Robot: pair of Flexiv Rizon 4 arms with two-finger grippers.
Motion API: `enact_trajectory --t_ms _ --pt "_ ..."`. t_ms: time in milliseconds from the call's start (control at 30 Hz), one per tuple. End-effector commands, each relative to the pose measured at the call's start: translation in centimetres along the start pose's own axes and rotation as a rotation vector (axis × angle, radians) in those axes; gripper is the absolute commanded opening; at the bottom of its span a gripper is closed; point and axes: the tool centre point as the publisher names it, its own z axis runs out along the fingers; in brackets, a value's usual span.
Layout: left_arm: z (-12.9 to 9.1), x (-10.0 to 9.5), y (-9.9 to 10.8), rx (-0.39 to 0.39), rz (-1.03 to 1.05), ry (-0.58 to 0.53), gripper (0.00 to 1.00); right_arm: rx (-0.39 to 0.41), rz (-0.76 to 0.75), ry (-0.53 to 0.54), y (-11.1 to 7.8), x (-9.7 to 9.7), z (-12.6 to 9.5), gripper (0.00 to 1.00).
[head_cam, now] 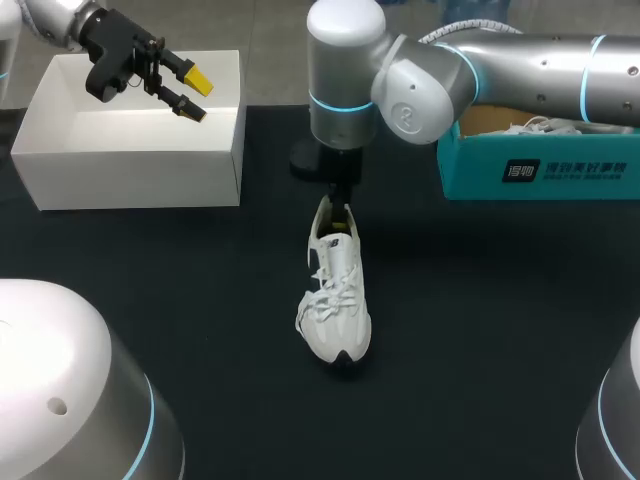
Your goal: Take the shoe out of the shoebox, open the shoe tongue, remove and reinsert the insole, then place the shoe into the shoebox
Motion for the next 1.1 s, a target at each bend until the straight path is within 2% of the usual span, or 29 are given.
enact_trajectory --t_ms 33,333,633,667,767,833,933,1100 --pt "0.0 -0.1 0.0 0.002 0.000 0.004 1.00 -0.006 -0.004 0.002 0.0 -0.1 0.1 0.48" --pt "0.0 -0.1 0.0 0.002 0.000 0.004 1.00 -0.011 -0.010 0.000 0.7 0.0 -0.1 0.62" --pt "0.0 -0.1 0.0 0.002 0.000 0.004 1.00 -0.021 -0.007 0.008 1.3 -0.2 0.3 0.66" --pt "0.0 -0.1 0.0 0.002 0.000 0.004 1.00 -0.022 -0.004 0.008 1.5 -0.3 0.4 0.58" --pt "0.0 -0.1 0.0 0.002 0.000 0.004 1.00 -0.021 -0.003 0.008 1.5 -0.4 0.6 0.45" --pt "0.0 -0.1 0.0 0.002 0.000 0.004 1.00 -0.018 0.003 0.011 1.4 -0.5 0.7 0.31" --pt "0.0 -0.1 0.0 0.002 0.000 0.004 1.00 -0.012 0.012 0.014 1.2 -0.4 0.8 0.00" --pt "0.0 -0.1 0.0 0.002 0.000 0.004 1.00 0.006 0.052 -0.003 1.2 -0.3 0.0 0.00"
